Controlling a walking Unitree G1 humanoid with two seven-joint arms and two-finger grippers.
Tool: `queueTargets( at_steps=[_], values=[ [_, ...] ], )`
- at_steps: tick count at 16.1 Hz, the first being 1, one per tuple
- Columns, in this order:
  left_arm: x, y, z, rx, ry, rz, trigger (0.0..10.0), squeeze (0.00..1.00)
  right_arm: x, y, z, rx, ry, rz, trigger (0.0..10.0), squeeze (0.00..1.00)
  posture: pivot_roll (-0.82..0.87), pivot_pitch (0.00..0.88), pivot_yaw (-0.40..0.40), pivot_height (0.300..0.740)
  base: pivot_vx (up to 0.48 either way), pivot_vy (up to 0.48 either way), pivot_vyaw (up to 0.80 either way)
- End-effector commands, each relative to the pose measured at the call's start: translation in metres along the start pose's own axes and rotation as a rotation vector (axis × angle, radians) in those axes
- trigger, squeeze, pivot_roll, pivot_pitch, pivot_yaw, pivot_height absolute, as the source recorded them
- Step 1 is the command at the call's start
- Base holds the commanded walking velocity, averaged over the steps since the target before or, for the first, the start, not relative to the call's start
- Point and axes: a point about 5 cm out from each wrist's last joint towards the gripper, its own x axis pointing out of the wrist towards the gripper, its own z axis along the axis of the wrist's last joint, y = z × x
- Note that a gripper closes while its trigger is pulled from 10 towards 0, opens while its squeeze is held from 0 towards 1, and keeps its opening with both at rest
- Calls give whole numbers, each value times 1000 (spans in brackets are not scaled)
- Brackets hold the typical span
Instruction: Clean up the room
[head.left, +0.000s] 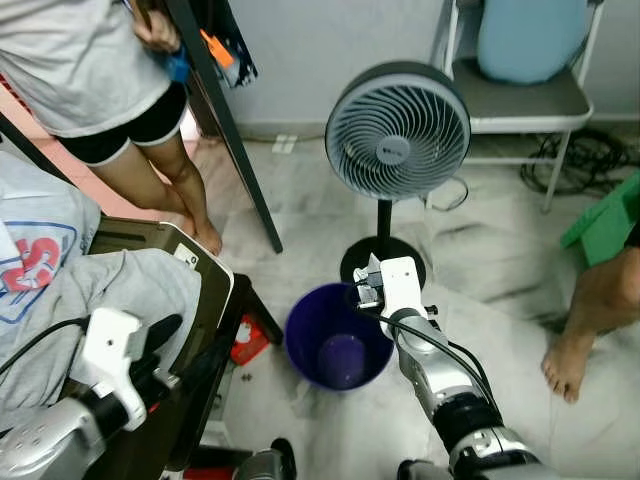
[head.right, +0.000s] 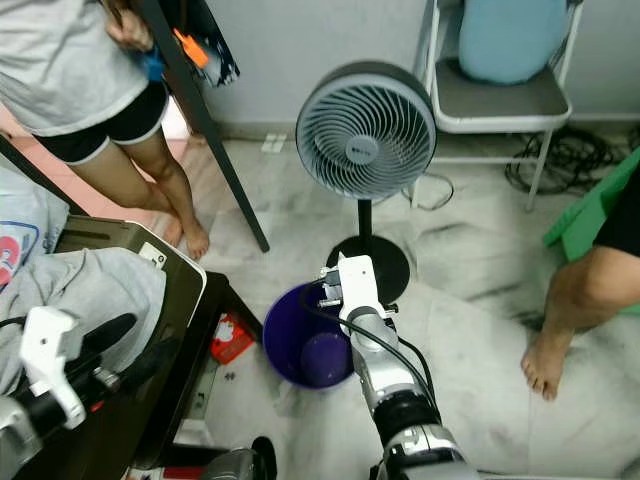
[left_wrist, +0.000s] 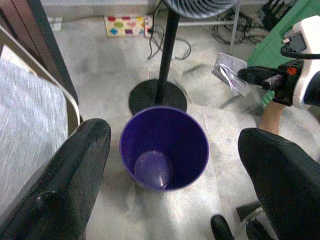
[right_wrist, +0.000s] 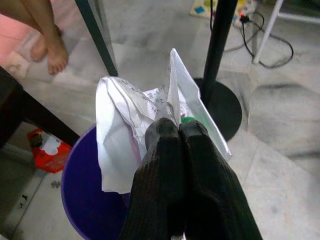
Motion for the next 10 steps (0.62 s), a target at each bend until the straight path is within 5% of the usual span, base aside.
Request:
queueTargets(
  at_steps=[1,7,10],
  values=[
    [-8,3,1,9,24,15,10000,0,2,11,4,15,-10,20,10000,0,125,294,167,740,0,0,0],
    [-16,2,3,3,52,23,10000,0,6,53,29,16,-67,93,10000,0,156,312,184,740,0,0,0],
    [-15,4,6,8,55,26,10000,0,7,57,32,31,-72,93,10000,0,160,310,188,740,0,0,0]
  ],
)
